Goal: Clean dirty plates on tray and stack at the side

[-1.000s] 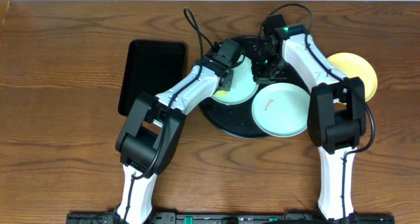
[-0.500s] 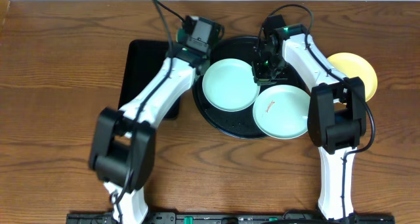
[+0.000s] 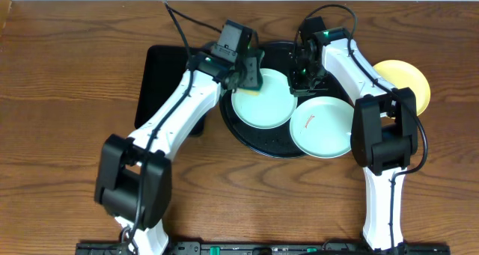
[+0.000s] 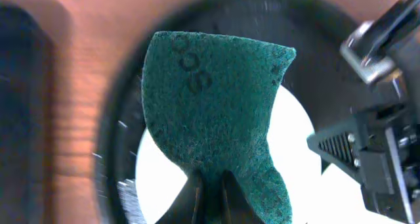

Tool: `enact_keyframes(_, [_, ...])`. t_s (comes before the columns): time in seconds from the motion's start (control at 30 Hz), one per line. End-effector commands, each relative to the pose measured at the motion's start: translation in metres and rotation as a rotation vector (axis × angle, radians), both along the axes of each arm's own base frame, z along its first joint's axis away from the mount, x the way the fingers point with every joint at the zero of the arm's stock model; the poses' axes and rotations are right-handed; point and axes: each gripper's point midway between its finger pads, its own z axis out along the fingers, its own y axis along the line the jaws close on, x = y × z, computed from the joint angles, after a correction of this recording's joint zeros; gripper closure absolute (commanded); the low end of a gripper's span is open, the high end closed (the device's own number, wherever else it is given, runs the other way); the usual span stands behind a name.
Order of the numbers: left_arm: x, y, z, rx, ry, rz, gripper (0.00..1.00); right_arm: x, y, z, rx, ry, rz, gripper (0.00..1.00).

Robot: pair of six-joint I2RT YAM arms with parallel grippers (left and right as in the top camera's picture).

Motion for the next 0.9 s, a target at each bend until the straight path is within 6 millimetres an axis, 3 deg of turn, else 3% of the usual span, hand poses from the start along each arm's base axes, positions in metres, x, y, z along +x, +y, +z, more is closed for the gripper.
enact_keyframes(0.0, [-0.016,-0.007,-0.048,-0.035,0.156,0.012,0.93,0.003,-0.016,-0.013,-0.064,0.001,-0.003,0.99])
enact_keyframes(0.27, [-0.023,-0.001,-0.102,0.060,0.234,-0.064,0.93,0.004,-0.016,-0.013,-0.063,-0.002,-0.003,0.99])
enact_keyframes(0.43, [-0.013,0.050,-0.113,0.359,0.170,-0.016,0.92,0.004,-0.017,-0.013,-0.065,-0.002,-0.003,0.99])
enact_keyframes(0.63, [0.014,0.112,-0.081,0.704,-0.006,0.162,0.93,0.004,-0.018,-0.014,-0.075,-0.004,0.001,0.99])
enact_keyframes(0.73, [0.024,0.123,-0.057,0.762,-0.090,0.226,0.93,0.004,-0.018,-0.014,-0.075,-0.009,0.028,0.99])
enact_keyframes(0.87, [0.035,0.122,-0.015,0.713,-0.202,0.285,0.93,0.004,-0.018,-0.014,-0.074,-0.014,0.050,0.99])
